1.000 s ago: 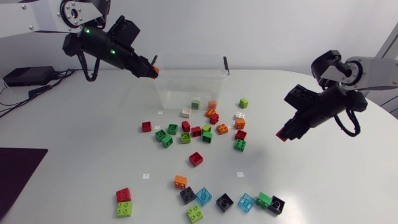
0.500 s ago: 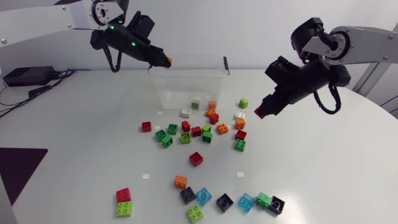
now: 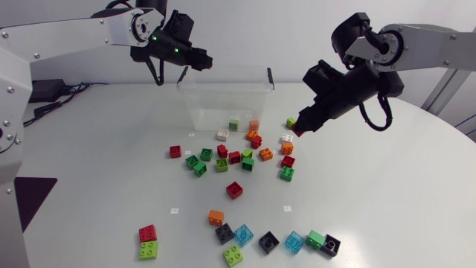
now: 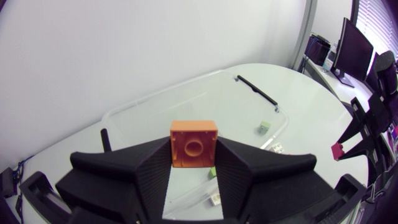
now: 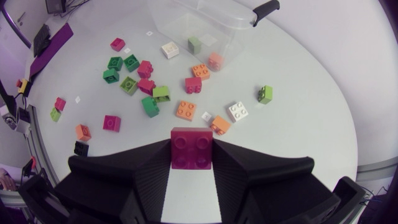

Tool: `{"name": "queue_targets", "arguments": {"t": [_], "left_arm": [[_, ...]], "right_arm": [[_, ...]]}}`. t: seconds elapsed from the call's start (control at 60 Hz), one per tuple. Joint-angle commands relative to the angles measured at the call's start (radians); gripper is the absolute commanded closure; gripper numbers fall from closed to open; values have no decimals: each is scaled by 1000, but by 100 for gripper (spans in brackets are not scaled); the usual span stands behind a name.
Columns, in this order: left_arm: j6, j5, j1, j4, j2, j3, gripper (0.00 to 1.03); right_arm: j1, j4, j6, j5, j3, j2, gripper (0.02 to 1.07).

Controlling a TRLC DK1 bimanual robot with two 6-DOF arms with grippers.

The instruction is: Place the duplo bricks in the container

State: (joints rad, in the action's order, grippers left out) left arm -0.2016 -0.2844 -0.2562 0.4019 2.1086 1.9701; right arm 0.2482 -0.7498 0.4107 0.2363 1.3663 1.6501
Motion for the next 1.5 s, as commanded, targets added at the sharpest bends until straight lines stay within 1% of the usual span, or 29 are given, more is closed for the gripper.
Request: {"name": "queue_targets", "arguments": {"t": [0.0,0.017,0.033,0.05,0.067,0.1,0.117,0.133,0.217,0.35,0.4,0.517,0.617,0.75,0.8,0.867,0.917,1.05,1.317,1.483], "left_arm": [[33,31,-11,-29,27,32,60],[33,44,-14,-44,30,27,52],[33,47,-14,-49,30,26,50],[33,63,-17,-63,30,18,35],[33,67,-17,-77,27,6,19],[31,71,-18,-113,22,-17,6],[31,74,-18,-118,19,-22,6],[28,90,-21,-143,7,-47,6],[24,111,-17,-230,-47,-134,5],[-7,122,-8,-244,-133,-223,5],[-13,122,6,-244,-183,-266,5],[-42,119,46,-230,-297,-376,5],[-70,82,81,-164,-371,-447,5],[-101,65,97,-109,-447,-511,5],[-117,63,97,-74,-473,-533,5],[-128,62,97,-64,-501,-571,5],[-168,62,90,-44,-518,-611,5],[-220,62,97,-32,-541,-685,5],[-279,24,130,-15,-553,-772,5],[-309,17,135,-15,-553,-823,5]], "right_arm": [[16,15,-32,6,36,24,78],[19,21,-35,6,39,24,78],[22,24,-36,8,40,24,78],[25,26,-38,8,42,25,78],[26,29,-41,8,45,25,78],[30,35,-44,9,48,24,78],[31,40,-47,9,50,24,78],[33,44,-49,11,51,24,78],[36,70,-61,12,60,24,78],[43,107,-89,14,108,47,78],[54,110,-95,15,134,62,78],[76,122,-125,14,198,99,78],[94,129,-144,14,249,135,78],[115,155,-177,12,298,172,78],[123,161,-188,11,324,192,78],[123,161,-197,11,356,211,78],[123,161,-205,9,387,226,78],[122,165,-219,-3,448,264,78],[143,267,-274,-34,493,318,78],[154,287,-289,-63,571,381,78]]}}
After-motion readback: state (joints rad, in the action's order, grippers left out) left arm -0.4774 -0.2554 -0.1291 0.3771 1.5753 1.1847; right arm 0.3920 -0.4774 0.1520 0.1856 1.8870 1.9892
